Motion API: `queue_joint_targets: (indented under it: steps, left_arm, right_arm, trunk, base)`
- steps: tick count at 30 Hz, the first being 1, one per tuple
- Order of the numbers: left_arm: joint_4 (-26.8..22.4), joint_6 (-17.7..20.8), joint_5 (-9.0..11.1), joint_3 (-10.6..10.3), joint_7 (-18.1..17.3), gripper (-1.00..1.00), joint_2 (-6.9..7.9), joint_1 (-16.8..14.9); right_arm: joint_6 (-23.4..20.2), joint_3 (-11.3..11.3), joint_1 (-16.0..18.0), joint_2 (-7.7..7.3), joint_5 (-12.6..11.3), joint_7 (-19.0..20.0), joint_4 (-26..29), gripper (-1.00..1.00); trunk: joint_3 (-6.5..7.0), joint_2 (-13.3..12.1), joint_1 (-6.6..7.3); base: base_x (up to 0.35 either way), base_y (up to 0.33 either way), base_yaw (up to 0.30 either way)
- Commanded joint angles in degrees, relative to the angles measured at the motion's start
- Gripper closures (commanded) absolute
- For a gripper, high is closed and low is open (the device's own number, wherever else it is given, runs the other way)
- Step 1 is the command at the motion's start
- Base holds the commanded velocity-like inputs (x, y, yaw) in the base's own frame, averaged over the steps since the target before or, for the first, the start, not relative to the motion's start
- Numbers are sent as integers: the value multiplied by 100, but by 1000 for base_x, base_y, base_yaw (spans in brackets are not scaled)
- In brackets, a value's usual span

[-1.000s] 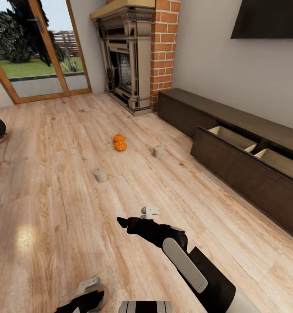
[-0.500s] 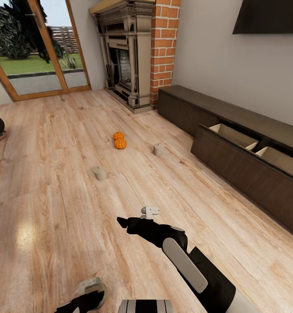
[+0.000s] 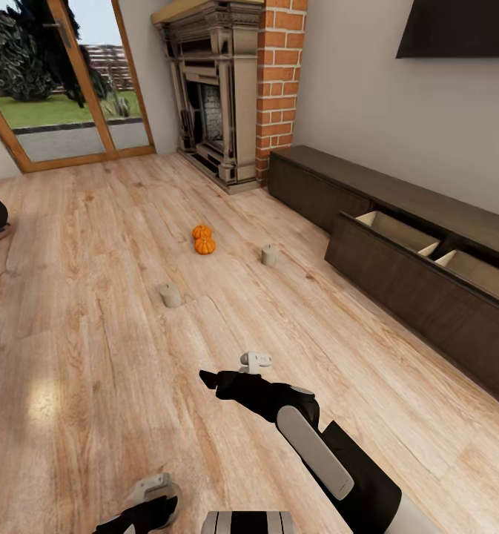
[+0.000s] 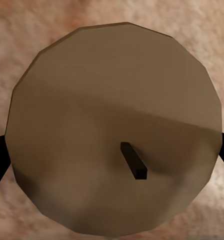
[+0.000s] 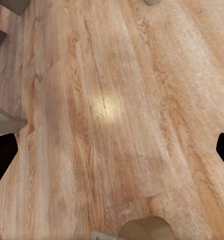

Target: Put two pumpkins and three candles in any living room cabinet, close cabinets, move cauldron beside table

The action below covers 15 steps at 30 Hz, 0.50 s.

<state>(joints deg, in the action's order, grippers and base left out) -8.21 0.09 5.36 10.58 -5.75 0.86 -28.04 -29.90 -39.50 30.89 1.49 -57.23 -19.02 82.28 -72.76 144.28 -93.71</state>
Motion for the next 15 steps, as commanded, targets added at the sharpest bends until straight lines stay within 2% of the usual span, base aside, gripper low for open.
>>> queue_joint_targets:
  steps: [1, 15]
  left_arm:
    - [11, 0, -9, 41, 33, 100, 3, 1]
    - [10, 0, -17, 41, 30, 100, 7, 1]
  right_arm:
    - [-3, -5, 4, 0, -60, -58, 7, -100]
    - [-2, -5, 4, 0, -60, -58, 7, -100]
  trunk:
    - [-5, 1, 0]
    - [17, 0, 3]
  base:
    - [0, 0, 0]
    - [0, 0, 0]
